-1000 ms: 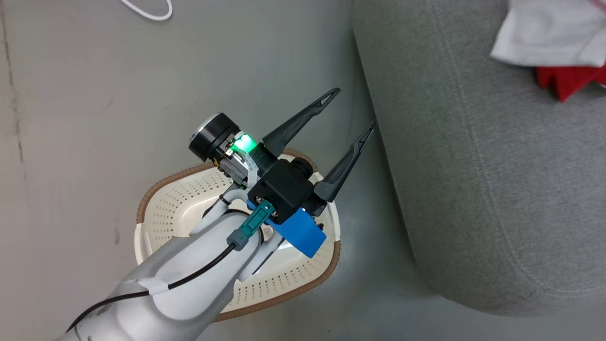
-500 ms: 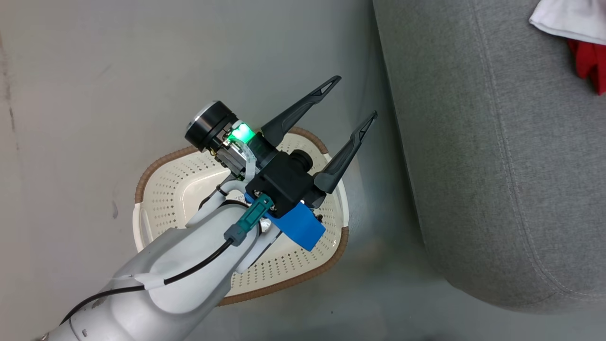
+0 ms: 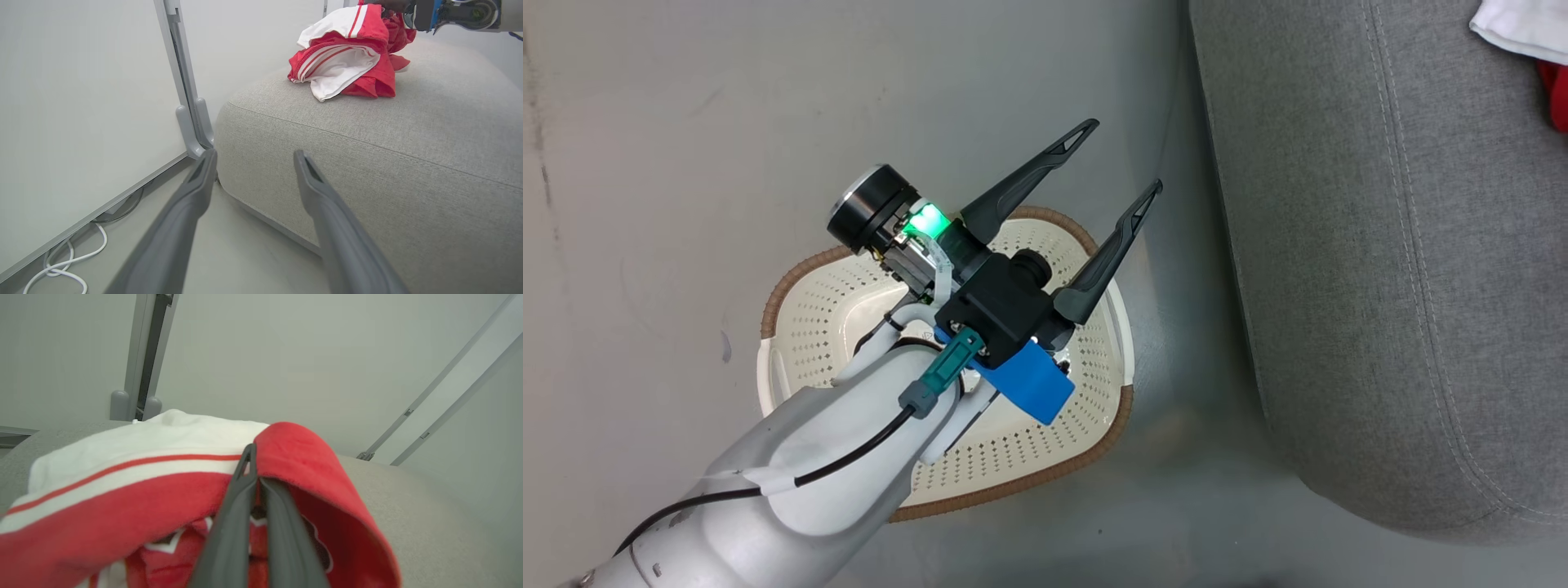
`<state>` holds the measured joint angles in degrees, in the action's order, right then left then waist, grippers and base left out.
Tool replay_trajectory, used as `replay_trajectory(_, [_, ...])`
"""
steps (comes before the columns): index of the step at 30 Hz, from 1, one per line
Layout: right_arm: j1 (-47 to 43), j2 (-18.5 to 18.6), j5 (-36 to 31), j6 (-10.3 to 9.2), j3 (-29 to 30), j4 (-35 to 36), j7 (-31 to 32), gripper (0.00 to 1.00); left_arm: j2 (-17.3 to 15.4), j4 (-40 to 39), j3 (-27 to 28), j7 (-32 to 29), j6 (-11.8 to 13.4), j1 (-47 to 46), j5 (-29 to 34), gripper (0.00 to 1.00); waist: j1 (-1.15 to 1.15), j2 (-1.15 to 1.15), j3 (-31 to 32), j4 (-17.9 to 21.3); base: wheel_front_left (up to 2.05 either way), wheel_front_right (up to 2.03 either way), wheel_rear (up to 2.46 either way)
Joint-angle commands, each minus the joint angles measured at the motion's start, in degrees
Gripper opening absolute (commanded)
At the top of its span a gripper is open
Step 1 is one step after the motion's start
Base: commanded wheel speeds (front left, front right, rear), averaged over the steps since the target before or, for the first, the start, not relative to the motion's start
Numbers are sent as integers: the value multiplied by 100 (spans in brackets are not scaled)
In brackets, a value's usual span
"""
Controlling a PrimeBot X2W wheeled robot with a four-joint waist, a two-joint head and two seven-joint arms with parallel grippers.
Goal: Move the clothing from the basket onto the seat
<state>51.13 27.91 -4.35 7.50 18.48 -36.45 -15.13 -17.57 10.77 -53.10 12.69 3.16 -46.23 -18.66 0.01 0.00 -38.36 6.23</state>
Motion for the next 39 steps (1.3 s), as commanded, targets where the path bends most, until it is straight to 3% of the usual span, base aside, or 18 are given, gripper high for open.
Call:
replay_trajectory(1, [-121, -93, -16, 0, 77, 101, -1, 100, -10, 18, 7, 18, 48, -60, -34, 100, -1, 0, 81, 17, 0, 0, 0])
replay_trajectory(13, [-1265, -506, 80, 0, 102, 748, -2, 100, 70, 247, 230, 219, 205, 489, -319, 100, -1, 0, 1054, 99, 0, 0, 0])
replay_trajectory(20, [-2260, -865, 298, -1, -195, 1499, -2, 100, 73, 192, 794, 252, 454, 1191, -548, 100, -1, 0, 1843, 21, 0, 0, 0])
replay_trajectory(28, [-3015, -1206, 546, 0, -985, 2264, -2, 100, 39, 29, 1747, 255, 546, 2230, -481, 100, -1, 0, 2546, -335, 0, 0, 0])
replay_trajectory(39, [-3867, -1766, 773, 0, -1604, 2845, -2, 100, 401, 87, 2850, 255, 279, 3354, -118, 100, -1, 0, 3366, -1133, 0, 0, 0])
